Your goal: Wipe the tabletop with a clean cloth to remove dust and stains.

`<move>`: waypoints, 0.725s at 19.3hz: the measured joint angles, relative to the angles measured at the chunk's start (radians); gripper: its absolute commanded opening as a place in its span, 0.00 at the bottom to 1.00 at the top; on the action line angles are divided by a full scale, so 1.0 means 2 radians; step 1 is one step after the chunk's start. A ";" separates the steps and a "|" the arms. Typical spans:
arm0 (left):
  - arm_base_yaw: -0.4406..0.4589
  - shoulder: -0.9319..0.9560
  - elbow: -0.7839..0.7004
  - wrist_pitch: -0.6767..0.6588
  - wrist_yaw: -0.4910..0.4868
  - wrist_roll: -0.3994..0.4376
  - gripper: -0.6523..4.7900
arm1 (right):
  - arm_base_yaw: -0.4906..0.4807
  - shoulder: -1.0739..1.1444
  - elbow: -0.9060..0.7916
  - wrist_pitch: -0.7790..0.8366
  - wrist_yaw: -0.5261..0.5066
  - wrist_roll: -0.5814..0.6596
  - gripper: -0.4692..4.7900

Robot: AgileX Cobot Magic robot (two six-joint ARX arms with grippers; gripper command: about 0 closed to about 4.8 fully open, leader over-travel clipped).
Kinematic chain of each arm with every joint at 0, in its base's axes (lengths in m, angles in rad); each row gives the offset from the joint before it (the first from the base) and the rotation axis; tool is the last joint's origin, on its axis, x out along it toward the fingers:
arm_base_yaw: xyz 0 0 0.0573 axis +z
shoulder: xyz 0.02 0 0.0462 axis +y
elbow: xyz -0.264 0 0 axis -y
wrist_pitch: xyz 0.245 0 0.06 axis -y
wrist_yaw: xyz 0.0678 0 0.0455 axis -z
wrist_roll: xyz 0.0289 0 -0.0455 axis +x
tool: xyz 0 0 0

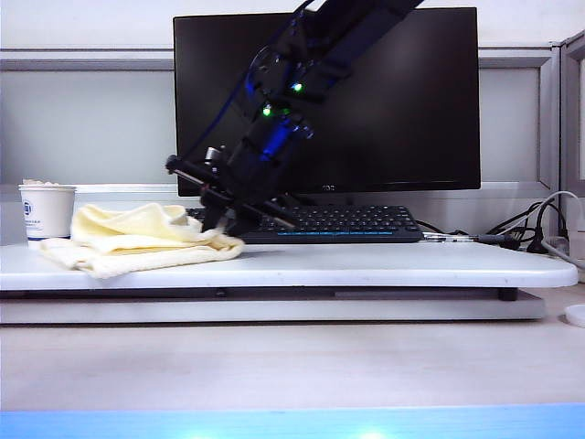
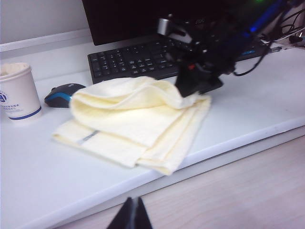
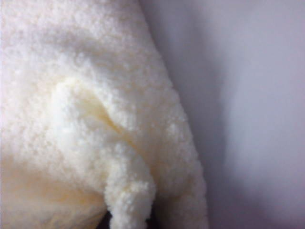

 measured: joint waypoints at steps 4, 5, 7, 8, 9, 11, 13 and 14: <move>0.000 0.000 0.000 0.000 0.000 0.000 0.11 | -0.012 -0.042 -0.060 0.001 0.010 -0.010 0.08; 0.000 0.000 0.000 0.000 0.000 0.000 0.11 | -0.018 -0.058 -0.084 0.005 0.014 -0.012 0.08; 0.000 0.000 0.000 0.000 0.000 0.000 0.11 | -0.032 -0.086 -0.131 0.023 0.016 -0.012 0.08; 0.000 0.000 0.000 0.000 0.000 0.000 0.11 | -0.043 -0.109 -0.173 0.044 0.015 -0.012 0.08; 0.000 0.000 0.000 0.000 0.000 0.000 0.11 | -0.053 -0.127 -0.204 0.058 0.015 -0.012 0.08; 0.000 0.000 0.000 0.000 0.000 0.000 0.11 | -0.078 -0.167 -0.270 0.086 0.015 -0.012 0.08; 0.000 0.000 0.000 0.000 0.000 0.000 0.11 | -0.105 -0.203 -0.332 0.115 0.014 -0.012 0.08; 0.000 0.000 0.000 0.000 0.000 0.000 0.11 | -0.121 -0.225 -0.366 0.128 0.014 -0.015 0.08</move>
